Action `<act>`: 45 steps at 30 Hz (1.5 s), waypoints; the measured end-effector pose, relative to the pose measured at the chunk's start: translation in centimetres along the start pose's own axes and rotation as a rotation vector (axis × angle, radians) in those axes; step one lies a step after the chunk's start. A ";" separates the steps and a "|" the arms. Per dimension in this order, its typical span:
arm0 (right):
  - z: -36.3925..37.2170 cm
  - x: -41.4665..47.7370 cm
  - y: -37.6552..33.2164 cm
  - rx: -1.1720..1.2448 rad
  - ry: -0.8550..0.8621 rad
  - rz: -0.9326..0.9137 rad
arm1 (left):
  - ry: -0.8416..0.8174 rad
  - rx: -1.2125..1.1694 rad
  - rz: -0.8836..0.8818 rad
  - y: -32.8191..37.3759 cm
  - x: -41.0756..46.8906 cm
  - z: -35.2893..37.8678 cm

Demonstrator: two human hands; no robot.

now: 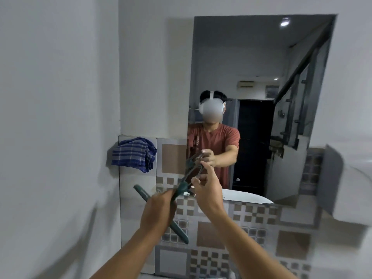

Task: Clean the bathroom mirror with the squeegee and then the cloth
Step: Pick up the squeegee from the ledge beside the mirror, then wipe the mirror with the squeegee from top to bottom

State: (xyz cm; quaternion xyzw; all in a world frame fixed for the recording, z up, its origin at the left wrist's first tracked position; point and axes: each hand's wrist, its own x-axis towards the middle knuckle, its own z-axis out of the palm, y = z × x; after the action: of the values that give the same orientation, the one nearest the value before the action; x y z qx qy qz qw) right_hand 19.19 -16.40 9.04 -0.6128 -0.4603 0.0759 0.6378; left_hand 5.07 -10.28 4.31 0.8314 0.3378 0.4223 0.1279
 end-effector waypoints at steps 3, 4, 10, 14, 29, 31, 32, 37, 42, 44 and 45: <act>-3.5 -0.5 -1.2 -0.194 0.010 -0.150 | -0.005 0.108 0.097 3.5 0.3 -1.1; -4.8 -0.6 -1.7 -0.315 -0.007 -0.222 | -0.001 0.128 0.131 4.6 0.5 -1.5; -11.1 0.8 -4.8 -0.901 -0.114 -0.613 | 0.040 0.237 0.342 9.7 4.1 -3.6; -13.8 3.5 -6.5 -1.121 -0.026 -0.839 | 0.060 0.271 0.473 11.9 7.5 -4.9; -14.5 14.6 -16.4 -1.154 0.219 -0.921 | 0.312 0.210 0.626 9.9 11.6 -0.3; -14.5 16.5 -17.9 -1.157 0.233 -0.920 | 0.299 0.271 0.545 8.8 12.9 0.6; -14.6 17.2 -18.5 -1.169 0.233 -0.923 | 0.295 0.311 0.518 8.5 13.6 1.0; -15.2 20.1 -20.5 -1.282 0.210 -0.916 | 0.287 0.428 0.510 8.9 16.8 1.8; -15.6 21.4 -21.7 -1.350 0.191 -0.915 | 0.237 0.481 0.485 8.9 18.5 2.5; -15.5 21.6 -22.2 -1.369 0.189 -0.926 | 0.256 0.465 0.489 8.6 18.6 3.0; -15.3 21.7 -22.5 -1.374 0.195 -0.931 | 0.268 0.461 0.494 8.4 18.7 3.1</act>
State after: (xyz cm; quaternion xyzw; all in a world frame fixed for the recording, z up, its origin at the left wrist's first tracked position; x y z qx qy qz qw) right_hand 31.37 -18.28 41.57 -0.6164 -0.5529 -0.5464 0.1253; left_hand 19.10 -3.74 18.11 0.8321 0.2268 0.4587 -0.2140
